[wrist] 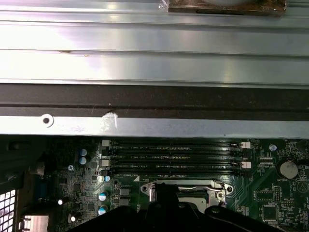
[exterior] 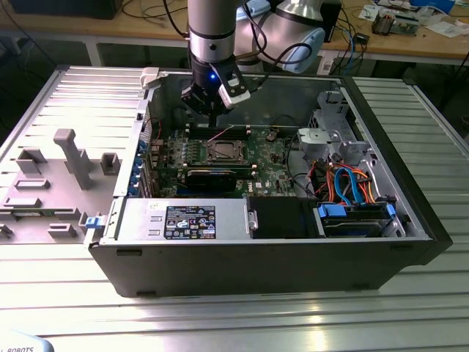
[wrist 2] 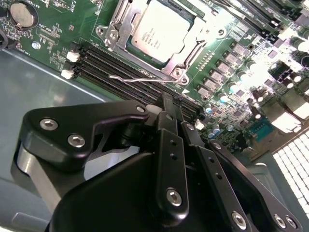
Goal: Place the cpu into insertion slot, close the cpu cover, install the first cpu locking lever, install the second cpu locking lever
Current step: 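Install the first cpu locking lever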
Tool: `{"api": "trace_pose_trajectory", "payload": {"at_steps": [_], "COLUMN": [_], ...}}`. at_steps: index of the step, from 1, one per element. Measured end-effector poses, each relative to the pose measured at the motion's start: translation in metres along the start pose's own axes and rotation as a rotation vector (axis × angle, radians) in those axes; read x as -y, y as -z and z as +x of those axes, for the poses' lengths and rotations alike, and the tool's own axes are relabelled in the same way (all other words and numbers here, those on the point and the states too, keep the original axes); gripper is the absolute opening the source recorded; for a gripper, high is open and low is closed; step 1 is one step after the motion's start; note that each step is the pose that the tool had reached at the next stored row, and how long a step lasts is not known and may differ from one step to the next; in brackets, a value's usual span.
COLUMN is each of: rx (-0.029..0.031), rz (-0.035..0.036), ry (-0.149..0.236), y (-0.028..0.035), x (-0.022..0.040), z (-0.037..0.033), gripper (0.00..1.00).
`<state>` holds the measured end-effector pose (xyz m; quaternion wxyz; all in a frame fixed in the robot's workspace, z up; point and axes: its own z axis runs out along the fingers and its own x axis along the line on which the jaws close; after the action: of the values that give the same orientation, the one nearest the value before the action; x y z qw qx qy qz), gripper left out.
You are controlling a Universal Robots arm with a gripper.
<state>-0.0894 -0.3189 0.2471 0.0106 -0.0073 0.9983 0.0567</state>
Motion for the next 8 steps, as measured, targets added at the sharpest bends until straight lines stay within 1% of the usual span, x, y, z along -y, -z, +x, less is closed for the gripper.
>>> {"api": "trace_pose_trajectory", "payload": {"at_steps": [2, 4, 8], "rx": [0.0, 0.0001, 0.0001], "rz": [-0.0019, -0.0062, -0.0071], "ry": [-0.001, -0.001, -0.001], "y": [-0.0032, -0.0053, -0.0084], "x": [0.0004, 0.0006, -0.0009], "z": [-0.003, -0.0049, -0.01], "gripper": [0.11, 0.11, 0.11]}}
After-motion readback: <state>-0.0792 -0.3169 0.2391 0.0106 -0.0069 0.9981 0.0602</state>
